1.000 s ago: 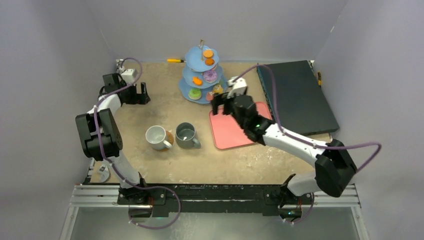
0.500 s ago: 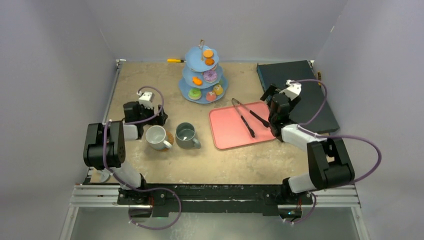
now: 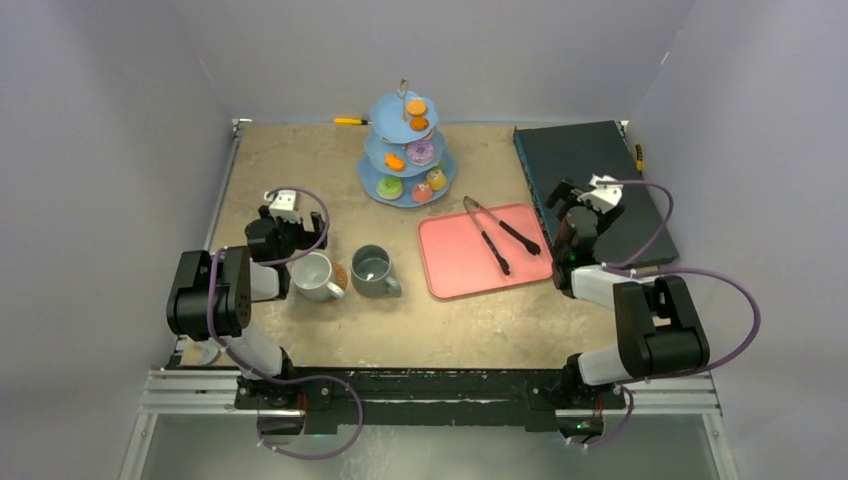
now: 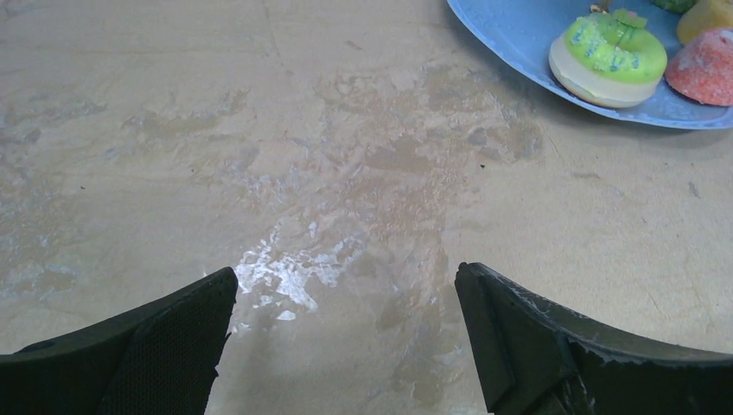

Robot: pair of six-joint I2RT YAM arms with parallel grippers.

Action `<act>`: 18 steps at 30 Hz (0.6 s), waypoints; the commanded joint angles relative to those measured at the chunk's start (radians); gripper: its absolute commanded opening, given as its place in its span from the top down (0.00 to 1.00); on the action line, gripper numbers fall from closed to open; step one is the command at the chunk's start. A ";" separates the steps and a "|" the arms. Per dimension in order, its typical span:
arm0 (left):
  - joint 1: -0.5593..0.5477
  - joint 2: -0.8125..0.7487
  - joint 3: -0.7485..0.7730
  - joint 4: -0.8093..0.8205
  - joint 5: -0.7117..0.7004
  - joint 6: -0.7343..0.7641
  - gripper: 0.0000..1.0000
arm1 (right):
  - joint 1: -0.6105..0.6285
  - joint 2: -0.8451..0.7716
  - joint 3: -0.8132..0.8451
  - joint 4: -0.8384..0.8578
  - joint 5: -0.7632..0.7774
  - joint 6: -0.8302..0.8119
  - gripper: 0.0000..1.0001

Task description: Serve the afternoon tea

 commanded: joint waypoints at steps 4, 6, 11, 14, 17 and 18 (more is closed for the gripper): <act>-0.009 0.013 0.041 0.035 -0.029 -0.018 0.01 | -0.008 -0.027 -0.137 0.246 -0.001 -0.056 0.02; -0.011 0.009 0.039 0.035 -0.035 -0.017 0.01 | -0.012 -0.014 -0.145 0.299 -0.040 -0.073 0.02; -0.015 -0.016 -0.040 0.146 -0.060 -0.021 0.01 | -0.014 0.065 -0.227 0.550 -0.089 -0.146 0.02; -0.020 -0.023 -0.064 0.183 -0.076 -0.019 0.01 | -0.014 0.069 -0.235 0.548 -0.187 -0.162 0.02; -0.033 -0.032 -0.111 0.261 -0.109 -0.007 0.01 | -0.008 0.149 -0.274 0.751 -0.171 -0.201 0.02; -0.046 -0.029 -0.145 0.305 -0.126 0.011 0.01 | -0.005 0.132 -0.269 0.692 -0.160 -0.195 0.02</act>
